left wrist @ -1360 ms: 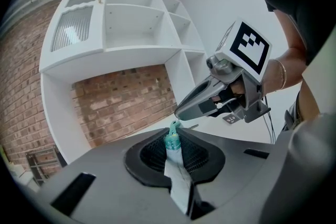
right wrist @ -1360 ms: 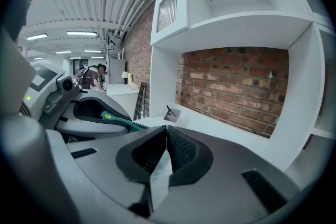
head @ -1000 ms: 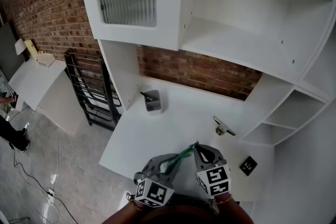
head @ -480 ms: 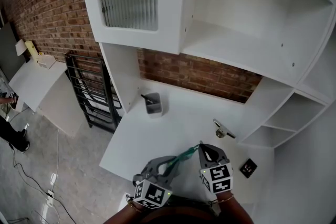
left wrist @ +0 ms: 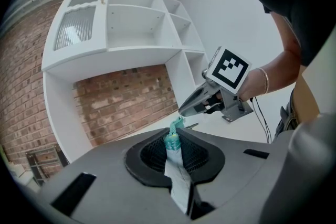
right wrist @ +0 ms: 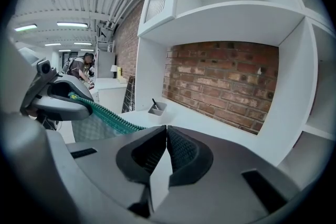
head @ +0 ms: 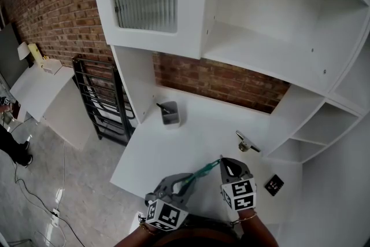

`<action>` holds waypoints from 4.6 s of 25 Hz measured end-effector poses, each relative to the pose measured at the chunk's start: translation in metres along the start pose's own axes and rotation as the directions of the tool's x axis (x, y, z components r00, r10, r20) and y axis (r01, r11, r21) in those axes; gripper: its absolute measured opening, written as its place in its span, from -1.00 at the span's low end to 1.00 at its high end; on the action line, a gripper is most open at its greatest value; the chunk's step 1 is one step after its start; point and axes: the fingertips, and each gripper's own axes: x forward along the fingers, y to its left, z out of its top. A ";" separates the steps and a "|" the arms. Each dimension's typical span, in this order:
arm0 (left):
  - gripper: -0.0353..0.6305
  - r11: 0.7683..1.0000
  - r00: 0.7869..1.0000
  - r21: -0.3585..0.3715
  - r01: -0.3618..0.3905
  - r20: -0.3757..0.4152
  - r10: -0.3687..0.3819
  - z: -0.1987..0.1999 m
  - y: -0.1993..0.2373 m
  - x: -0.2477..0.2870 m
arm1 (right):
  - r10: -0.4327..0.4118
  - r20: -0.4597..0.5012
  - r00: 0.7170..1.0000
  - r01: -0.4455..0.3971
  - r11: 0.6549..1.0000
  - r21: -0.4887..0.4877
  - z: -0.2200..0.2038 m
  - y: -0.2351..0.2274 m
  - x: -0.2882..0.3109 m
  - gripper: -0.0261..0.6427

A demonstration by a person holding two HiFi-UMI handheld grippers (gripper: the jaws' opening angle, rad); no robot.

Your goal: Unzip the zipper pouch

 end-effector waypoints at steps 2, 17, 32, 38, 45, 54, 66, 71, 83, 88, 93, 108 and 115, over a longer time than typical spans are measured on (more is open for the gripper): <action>-0.82 1.000 1.000 0.003 0.004 -0.001 -0.004 0.000 -0.002 0.000 | -0.002 -0.003 1.000 0.002 1.000 0.000 -0.002 0.001 0.000 -0.90; -0.82 1.000 1.000 0.012 0.021 0.003 -0.022 0.004 -0.001 0.016 | 0.007 0.022 1.000 -0.009 0.998 0.062 -0.018 -0.009 0.003 -0.89; -0.82 1.000 0.998 0.026 -0.013 0.054 0.012 0.032 0.055 0.073 | -0.062 0.035 0.997 0.055 0.986 0.160 -0.032 -0.056 -0.016 -0.82; -0.82 0.998 0.997 0.033 -0.054 0.060 0.052 0.024 0.096 0.120 | -0.111 0.011 0.994 0.107 0.976 0.192 -0.046 -0.071 -0.030 -0.83; -0.82 0.997 0.995 -0.025 -0.066 0.070 0.068 0.020 0.136 0.171 | -0.121 -0.032 0.992 0.125 0.970 0.210 -0.063 -0.074 -0.041 -0.83; -0.82 0.993 0.994 -0.089 -0.075 0.078 0.082 -0.003 0.161 0.219 | -0.117 -0.055 0.992 0.127 0.966 0.227 -0.070 -0.073 -0.043 -0.83; -0.82 0.984 0.997 -0.174 -0.047 0.046 0.056 -0.047 0.154 0.239 | -0.135 -0.078 0.988 0.149 0.966 0.212 -0.075 -0.074 -0.047 -0.83; -0.82 0.971 0.999 -0.235 0.050 0.021 -0.047 -0.059 0.127 0.239 | -0.133 -0.075 0.988 0.147 0.964 0.222 -0.073 -0.071 -0.047 -0.83; -0.82 0.884 0.984 -0.442 0.151 -0.017 -0.176 -0.094 0.093 0.243 | -0.138 -0.079 0.987 0.153 0.961 0.230 -0.074 -0.068 -0.049 -0.83; -0.81 0.893 0.977 -0.412 0.181 -0.026 -0.210 -0.095 0.081 0.240 | -0.138 -0.080 0.987 0.153 0.961 0.229 -0.073 -0.068 -0.051 -0.83; -0.50 0.879 0.972 -0.431 0.203 -0.018 -0.233 -0.092 0.077 0.238 | -0.137 -0.078 0.988 0.151 0.961 0.231 -0.072 -0.067 -0.050 -0.83; -0.24 0.877 0.964 -0.405 0.259 0.056 -0.258 -0.068 0.068 0.206 | -0.113 -0.058 0.992 0.123 0.972 0.203 -0.063 -0.059 -0.048 -0.83; -0.24 0.883 0.969 -0.400 0.245 0.092 -0.228 -0.061 0.079 0.169 | -0.067 -0.051 0.996 0.075 0.983 0.168 -0.055 -0.048 -0.041 -0.83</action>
